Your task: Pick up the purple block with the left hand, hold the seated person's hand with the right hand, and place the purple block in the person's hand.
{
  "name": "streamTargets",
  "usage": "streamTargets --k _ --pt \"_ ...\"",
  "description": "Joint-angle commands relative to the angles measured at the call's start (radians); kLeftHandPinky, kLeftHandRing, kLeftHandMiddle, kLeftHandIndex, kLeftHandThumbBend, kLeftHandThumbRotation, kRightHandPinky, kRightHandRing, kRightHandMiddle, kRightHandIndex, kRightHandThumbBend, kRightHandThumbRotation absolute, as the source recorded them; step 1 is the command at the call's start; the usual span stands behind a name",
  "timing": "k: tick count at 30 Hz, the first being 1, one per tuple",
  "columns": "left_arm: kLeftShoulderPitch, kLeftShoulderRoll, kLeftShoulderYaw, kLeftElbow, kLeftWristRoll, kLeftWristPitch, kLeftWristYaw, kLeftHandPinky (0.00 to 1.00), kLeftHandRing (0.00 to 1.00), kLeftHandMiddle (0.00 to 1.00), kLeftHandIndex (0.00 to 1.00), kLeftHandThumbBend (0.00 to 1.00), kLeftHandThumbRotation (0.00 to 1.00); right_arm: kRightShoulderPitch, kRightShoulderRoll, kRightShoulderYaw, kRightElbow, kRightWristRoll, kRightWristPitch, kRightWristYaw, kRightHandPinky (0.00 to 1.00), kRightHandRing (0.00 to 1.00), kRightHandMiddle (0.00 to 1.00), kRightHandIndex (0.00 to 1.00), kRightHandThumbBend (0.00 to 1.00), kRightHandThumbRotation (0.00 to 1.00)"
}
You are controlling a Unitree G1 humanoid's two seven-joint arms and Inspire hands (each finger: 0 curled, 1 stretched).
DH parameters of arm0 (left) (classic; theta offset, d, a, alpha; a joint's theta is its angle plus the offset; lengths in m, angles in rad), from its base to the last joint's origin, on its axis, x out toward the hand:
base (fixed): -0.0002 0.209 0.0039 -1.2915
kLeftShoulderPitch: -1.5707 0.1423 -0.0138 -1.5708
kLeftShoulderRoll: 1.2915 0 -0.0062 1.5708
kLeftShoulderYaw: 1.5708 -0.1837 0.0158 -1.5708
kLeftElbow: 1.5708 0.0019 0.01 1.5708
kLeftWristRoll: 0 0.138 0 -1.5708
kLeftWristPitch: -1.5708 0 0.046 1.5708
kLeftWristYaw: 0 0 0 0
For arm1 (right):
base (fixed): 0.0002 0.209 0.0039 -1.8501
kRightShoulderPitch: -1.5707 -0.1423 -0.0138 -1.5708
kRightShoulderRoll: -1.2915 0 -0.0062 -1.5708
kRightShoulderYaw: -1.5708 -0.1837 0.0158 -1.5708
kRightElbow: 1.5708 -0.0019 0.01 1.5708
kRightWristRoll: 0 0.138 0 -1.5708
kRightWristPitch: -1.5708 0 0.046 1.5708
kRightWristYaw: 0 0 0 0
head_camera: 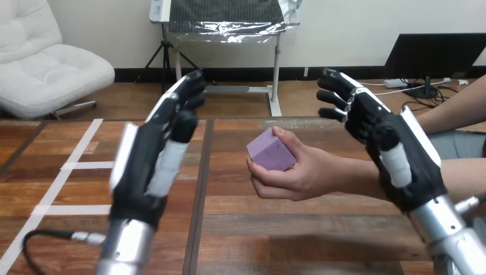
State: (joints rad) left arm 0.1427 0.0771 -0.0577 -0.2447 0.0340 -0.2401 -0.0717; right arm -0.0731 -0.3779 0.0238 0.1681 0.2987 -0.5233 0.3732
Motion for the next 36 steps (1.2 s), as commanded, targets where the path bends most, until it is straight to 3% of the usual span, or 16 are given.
streamTargets --k 1,12,19,23,30,36 --pt "0.028 0.008 0.019 -0.155 -0.044 -0.046 -0.014 0.82 0.84 0.86 0.84 0.88 1.0 0.021 0.048 -0.015 -0.189 0.074 0.024 0.008 0.82 0.9 0.92 0.9 0.97 1.0" --pt "0.123 -0.005 0.025 -0.222 -0.085 -0.109 -0.012 0.77 0.8 0.82 0.8 0.85 1.0 0.113 0.107 0.009 -0.311 0.116 0.033 0.023 0.85 0.9 0.91 0.9 0.97 0.99" --pt "0.18 -0.018 0.024 -0.247 -0.1 -0.142 -0.008 0.74 0.8 0.81 0.79 0.81 1.0 0.169 0.142 0.025 -0.389 0.167 0.066 0.043 0.86 0.9 0.9 0.89 0.97 0.96" --pt "0.209 -0.029 0.019 -0.257 -0.101 -0.156 0.0 0.71 0.79 0.8 0.77 0.79 1.0 0.198 0.157 0.027 -0.42 0.167 0.076 0.046 0.86 0.9 0.9 0.89 0.99 0.95" --pt "0.247 -0.053 -0.004 -0.25 -0.092 -0.199 0.018 0.65 0.78 0.78 0.76 0.76 1.0 0.257 0.189 0.049 -0.473 0.195 0.104 0.054 0.84 0.89 0.89 0.87 1.0 0.94" --pt "0.272 -0.057 -0.031 -0.23 -0.086 -0.224 0.031 0.59 0.75 0.77 0.74 0.74 1.0 0.294 0.202 0.07 -0.487 0.188 0.112 0.074 0.84 0.9 0.9 0.88 0.96 0.94"
